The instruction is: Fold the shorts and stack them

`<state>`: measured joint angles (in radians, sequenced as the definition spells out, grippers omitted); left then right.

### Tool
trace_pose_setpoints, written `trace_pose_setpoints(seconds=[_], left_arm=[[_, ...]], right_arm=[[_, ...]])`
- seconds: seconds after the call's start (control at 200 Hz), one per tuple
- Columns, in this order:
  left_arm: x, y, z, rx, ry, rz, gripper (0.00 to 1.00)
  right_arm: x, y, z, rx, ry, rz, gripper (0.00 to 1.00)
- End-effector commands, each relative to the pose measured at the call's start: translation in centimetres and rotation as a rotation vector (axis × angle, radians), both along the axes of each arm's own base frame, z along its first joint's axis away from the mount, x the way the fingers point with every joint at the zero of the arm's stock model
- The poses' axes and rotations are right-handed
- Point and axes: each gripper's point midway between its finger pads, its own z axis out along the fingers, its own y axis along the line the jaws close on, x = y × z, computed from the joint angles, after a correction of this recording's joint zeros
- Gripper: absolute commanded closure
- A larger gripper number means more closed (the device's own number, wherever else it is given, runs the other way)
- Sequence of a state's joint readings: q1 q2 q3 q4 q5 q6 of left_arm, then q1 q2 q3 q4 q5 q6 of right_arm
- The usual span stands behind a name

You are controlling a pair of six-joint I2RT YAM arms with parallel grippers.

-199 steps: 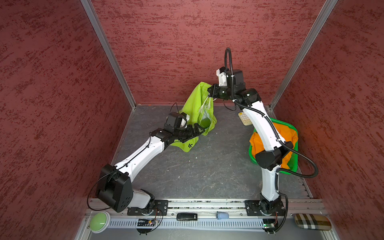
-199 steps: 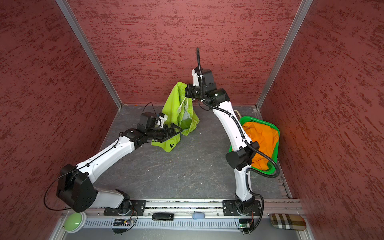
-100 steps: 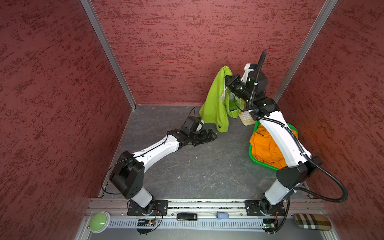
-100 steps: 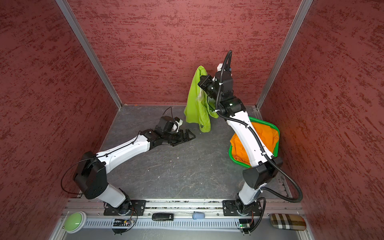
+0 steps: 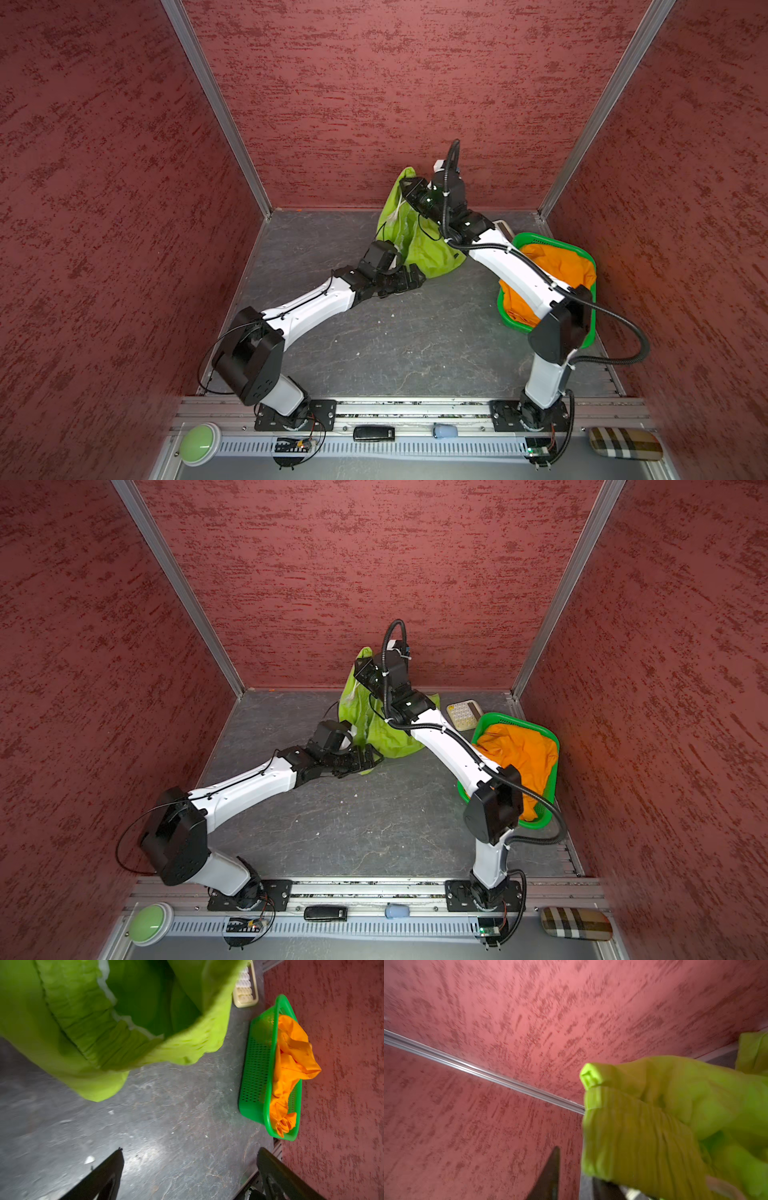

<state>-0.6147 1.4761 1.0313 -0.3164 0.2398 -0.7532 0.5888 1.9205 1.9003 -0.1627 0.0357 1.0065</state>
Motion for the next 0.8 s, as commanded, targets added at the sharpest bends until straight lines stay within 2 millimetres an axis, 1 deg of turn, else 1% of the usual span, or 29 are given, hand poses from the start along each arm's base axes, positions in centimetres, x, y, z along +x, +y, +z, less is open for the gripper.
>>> trace_pose_setpoints(seconds=[0.0,0.05,0.085,0.13,0.2,0.215,0.22,0.245,0.256,0.301,0.311,0.416,0.481,0.516,0.621,0.686,0.751,0.797], left_arm=[[0.2,2.5,0.6,-0.015,-0.010,0.064,0.01],[-0.1,3.3,0.3,-0.006,0.000,0.068,0.01],[-0.2,3.9,0.1,0.005,0.005,0.071,0.01],[-0.2,4.8,-0.2,0.021,0.018,0.083,0.01],[-0.2,6.1,-0.7,0.032,0.036,0.111,0.01],[-0.2,6.3,-0.8,0.031,0.041,0.117,0.01],[-0.1,6.4,-0.9,0.031,0.042,0.119,0.01],[-0.1,6.7,-1.1,0.027,0.053,0.127,0.01],[-0.1,6.8,-1.1,0.025,0.055,0.129,0.01],[-0.1,7.1,-1.5,0.019,0.073,0.140,0.01],[-0.1,7.1,-1.6,0.017,0.078,0.140,0.01],[0.0,6.6,-2.9,0.003,0.129,0.138,0.01],[0.3,6.2,-3.8,-0.018,0.167,0.153,0.01],[0.7,5.8,-3.9,-0.041,0.181,0.161,0.01],[2.1,4.2,-3.4,-0.092,0.192,0.174,0.01],[3.0,3.8,-3.7,-0.073,0.210,0.194,0.01],[3.6,4.1,-4.9,-0.058,0.275,0.265,0.01],[4.1,4.4,-6.0,-0.084,0.337,0.338,0.01]], right_arm=[[0.2,2.2,-1.7,-0.031,0.024,0.162,0.28],[0.1,2.7,-2.8,-0.064,0.039,0.227,0.15],[-0.1,2.6,-3.6,-0.100,0.054,0.251,0.06],[-0.5,1.9,-4.3,-0.152,0.056,0.256,0.01],[-1.4,0.4,-5.4,-0.226,0.056,0.236,0.01],[-1.7,-0.2,-5.8,-0.245,0.060,0.225,0.01],[-1.7,-0.4,-5.6,-0.248,0.055,0.221,0.01],[-2.1,-1.2,-6.6,-0.274,0.069,0.207,0.01],[-2.2,-1.6,-6.5,-0.280,0.064,0.199,0.01],[-2.9,-3.2,-8.2,-0.317,0.085,0.176,0.01],[-3.0,-3.5,-8.3,-0.322,0.084,0.171,0.01],[-4.2,-7.8,-13.2,-0.348,0.173,0.115,0.01],[-5.0,-10.0,-15.3,-0.327,0.206,0.087,0.01],[-5.3,-11.1,-16.3,-0.321,0.219,0.072,0.01],[-6.2,-12.9,-18.5,-0.326,0.251,0.051,0.01],[-6.5,-13.3,-19.3,-0.325,0.264,0.052,0.01],[-6.7,-13.6,-19.9,-0.325,0.265,0.051,0.01],[-6.8,-13.8,-20.2,-0.324,0.265,0.049,0.01]])
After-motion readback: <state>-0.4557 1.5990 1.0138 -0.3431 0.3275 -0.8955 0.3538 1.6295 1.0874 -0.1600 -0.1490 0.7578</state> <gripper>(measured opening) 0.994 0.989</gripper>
